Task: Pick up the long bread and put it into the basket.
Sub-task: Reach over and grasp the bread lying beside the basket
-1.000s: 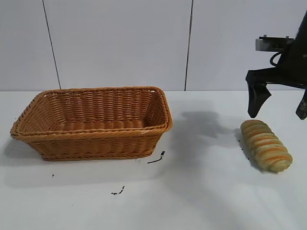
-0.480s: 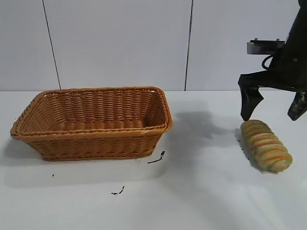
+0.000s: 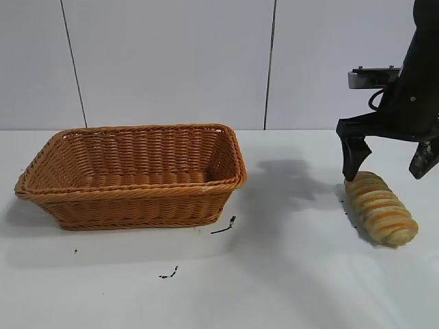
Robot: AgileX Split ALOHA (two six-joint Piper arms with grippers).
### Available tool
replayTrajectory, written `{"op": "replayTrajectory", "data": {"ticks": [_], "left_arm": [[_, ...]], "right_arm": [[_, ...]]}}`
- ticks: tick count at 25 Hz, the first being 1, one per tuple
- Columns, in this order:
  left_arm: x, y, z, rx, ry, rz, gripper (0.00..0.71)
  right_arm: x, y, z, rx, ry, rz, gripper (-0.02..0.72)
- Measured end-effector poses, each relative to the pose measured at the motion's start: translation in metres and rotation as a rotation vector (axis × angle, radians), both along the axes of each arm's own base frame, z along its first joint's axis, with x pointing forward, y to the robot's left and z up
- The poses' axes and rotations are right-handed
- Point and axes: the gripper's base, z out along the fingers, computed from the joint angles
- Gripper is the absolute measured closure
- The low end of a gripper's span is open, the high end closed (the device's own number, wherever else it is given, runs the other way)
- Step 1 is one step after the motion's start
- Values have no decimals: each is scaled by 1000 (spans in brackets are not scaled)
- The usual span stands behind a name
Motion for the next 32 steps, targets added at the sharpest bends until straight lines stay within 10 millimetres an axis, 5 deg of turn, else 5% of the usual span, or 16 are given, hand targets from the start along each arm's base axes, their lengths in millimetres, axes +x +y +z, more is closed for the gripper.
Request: {"op": "replayTrajectory", "data": {"ticks": [15, 17, 23, 28, 32], "left_arm": [[0, 0, 0, 0, 0, 0, 17], [0, 0, 0, 0, 0, 0, 17], [0, 0, 0, 0, 0, 0, 17], [0, 0, 0, 0, 0, 0, 17], [0, 0, 0, 0, 0, 0, 17]], "right_arm": [[2, 0, -36, -4, 75, -7, 18], [1, 0, -36, -4, 78, -7, 97], [0, 0, -36, -11, 93, -4, 484], [-1, -1, -20, -22, 66, 5, 524], [-5, -2, 24, -14, -28, 4, 542]]}}
